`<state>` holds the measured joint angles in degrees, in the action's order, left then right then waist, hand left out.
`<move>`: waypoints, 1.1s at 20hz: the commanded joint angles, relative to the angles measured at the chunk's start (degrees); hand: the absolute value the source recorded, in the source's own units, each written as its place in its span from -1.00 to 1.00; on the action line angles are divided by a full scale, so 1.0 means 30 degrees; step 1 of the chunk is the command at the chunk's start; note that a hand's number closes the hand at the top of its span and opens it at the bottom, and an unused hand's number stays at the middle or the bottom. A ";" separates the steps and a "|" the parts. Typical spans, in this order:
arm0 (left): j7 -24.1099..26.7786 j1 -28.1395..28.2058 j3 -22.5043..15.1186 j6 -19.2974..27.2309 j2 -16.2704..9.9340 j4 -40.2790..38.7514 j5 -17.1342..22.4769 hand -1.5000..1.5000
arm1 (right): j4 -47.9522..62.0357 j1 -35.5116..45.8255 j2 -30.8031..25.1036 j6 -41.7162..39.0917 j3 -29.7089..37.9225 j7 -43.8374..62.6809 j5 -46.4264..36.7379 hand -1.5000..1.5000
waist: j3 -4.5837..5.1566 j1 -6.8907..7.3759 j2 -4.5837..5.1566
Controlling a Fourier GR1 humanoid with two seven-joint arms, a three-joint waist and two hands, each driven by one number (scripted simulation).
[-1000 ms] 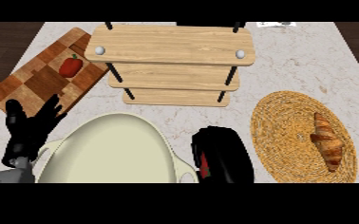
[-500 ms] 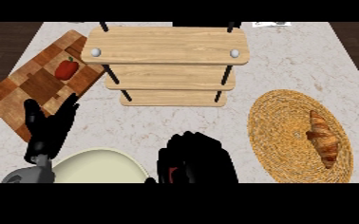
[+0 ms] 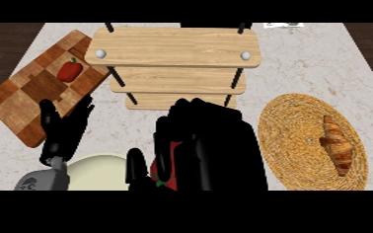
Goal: Pick the tomato from the placemat and place it in the tiered shelf
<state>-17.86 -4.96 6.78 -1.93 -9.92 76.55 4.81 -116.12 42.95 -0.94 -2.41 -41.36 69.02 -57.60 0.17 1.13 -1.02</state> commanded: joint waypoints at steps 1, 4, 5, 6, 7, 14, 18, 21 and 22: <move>0.0102 0.0348 -0.0170 -0.0308 0.0170 0.0006 0.0148 0.00 | 0.1152 0.3328 0.0298 -0.0916 0.2392 0.4667 0.1015 1.00 | 0.0063 0.0227 0.0071; 0.0284 -0.0151 -0.0278 0.0248 0.0533 -0.0415 -0.0219 0.00 | 0.2434 0.5664 0.0299 -0.1313 0.4639 0.4443 0.2202 1.00 | 0.0051 0.0059 0.0154; -0.0289 -0.0534 0.0072 0.0018 0.0294 -0.0542 0.0237 0.00 | 0.3171 0.6520 0.0299 -0.1292 0.4927 0.4513 0.2329 1.00 | 0.0046 0.0070 0.0169; 0.0500 0.0196 -0.0267 0.0062 0.0480 -0.0479 -0.0202 0.00 | 0.3705 0.7077 0.0299 -0.1766 0.5274 0.4637 0.2800 1.00 | 0.0043 0.0116 0.0150; -0.0378 -0.0363 -0.0112 -0.0171 0.0095 -0.0269 0.0065 0.00 | 0.4726 0.8176 0.0299 -0.1763 0.6055 0.4148 0.2701 1.00 | 0.0028 0.0118 0.0179; -0.0106 0.0281 0.0044 -0.0344 0.0132 0.0159 0.0280 0.00 | 0.9122 1.0674 0.0302 -0.3292 0.9057 0.1833 0.5216 1.00 | -0.0022 -0.0027 0.0280; 0.0459 0.0735 0.0060 -0.0295 0.0186 0.0188 0.0103 0.00 | 1.1668 1.2160 0.0305 -0.3234 0.9906 0.0414 0.5128 1.00 | -0.0028 -0.0062 0.0312; -0.0019 0.0329 -0.0128 0.0153 0.0482 0.0134 -0.0147 0.00 | 1.3494 1.2730 0.0307 -0.2182 0.9950 -0.0486 0.4911 1.00 | -0.0032 -0.0062 0.0342; 0.0315 0.0080 -0.0212 -0.0066 0.0591 -0.0475 -0.0131 0.00 | 1.4146 1.3173 0.0307 -0.1947 0.9514 -0.0319 0.5300 1.00 | -0.0021 -0.0035 0.0362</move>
<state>-17.07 -4.62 6.79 -1.40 -9.10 77.25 4.17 -80.16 78.39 -0.39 -8.47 -12.92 62.95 -42.59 -0.13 1.04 -0.16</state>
